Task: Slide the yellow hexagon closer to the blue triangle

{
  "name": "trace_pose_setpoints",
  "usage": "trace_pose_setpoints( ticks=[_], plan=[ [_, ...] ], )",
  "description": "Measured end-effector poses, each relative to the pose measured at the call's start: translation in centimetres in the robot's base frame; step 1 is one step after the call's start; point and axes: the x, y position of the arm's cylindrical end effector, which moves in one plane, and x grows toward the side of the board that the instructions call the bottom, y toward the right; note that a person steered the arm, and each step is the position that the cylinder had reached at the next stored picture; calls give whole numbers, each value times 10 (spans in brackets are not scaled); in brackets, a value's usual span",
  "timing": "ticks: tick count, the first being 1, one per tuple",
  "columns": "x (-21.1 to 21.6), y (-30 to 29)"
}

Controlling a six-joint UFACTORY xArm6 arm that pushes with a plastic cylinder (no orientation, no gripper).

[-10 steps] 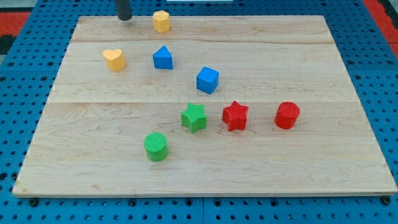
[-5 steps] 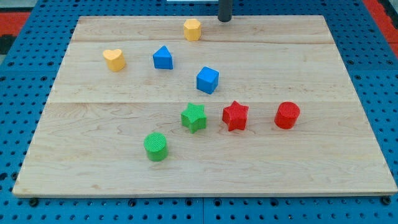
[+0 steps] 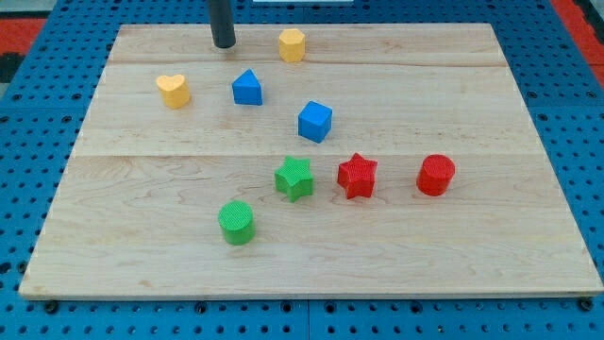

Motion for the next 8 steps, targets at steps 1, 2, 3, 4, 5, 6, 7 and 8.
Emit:
trace_pose_setpoints(
  ticks=[1, 2, 3, 4, 5, 6, 7, 8],
  plan=[
    [29, -2],
    [53, -37],
    [84, -78],
    [106, -94],
    [59, -88],
    [-5, -5],
    [-47, 77],
    [-42, 110]
  ],
)
